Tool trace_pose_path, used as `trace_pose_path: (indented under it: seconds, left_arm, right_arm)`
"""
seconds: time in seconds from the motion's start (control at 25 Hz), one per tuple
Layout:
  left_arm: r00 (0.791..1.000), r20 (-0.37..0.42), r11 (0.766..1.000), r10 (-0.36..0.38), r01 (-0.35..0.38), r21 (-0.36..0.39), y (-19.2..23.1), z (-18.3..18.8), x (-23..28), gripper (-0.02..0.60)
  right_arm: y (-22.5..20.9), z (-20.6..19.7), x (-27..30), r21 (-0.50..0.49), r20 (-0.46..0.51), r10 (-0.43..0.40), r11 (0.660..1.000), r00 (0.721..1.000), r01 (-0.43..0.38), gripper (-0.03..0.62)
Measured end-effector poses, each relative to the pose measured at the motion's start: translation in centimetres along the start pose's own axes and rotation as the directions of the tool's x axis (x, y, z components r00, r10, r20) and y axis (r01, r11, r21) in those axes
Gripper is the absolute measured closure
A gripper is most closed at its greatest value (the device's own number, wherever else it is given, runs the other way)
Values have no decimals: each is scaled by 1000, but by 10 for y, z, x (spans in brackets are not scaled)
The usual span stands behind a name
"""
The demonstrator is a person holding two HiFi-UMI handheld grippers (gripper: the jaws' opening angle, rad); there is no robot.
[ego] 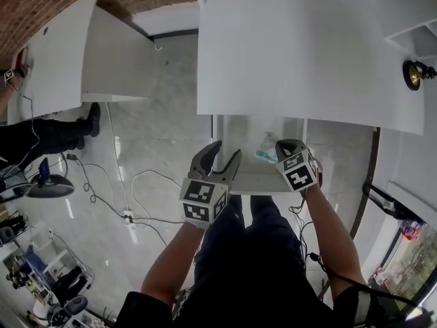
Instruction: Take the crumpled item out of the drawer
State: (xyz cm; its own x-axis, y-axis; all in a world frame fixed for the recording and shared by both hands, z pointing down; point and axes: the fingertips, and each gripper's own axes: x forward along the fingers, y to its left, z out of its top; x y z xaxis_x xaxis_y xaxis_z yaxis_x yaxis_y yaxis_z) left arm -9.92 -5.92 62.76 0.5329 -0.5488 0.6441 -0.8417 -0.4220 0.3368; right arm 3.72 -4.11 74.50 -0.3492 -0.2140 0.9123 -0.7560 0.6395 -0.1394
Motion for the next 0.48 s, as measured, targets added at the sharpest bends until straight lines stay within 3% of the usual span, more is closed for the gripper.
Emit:
trace_pose_path:
  seconds: [0.24,0.48]
  left_arm:
    - [997,73,999,10,-13,43,-11,34,-23,370]
    - [989,144,996,21,-32,77,-19,67,-48,370]
  right_arm:
    - [-8,27,-54,115,128,-23,993,991,8,589]
    - [-14,49,-105,158,231,-78,986,970,42,589]
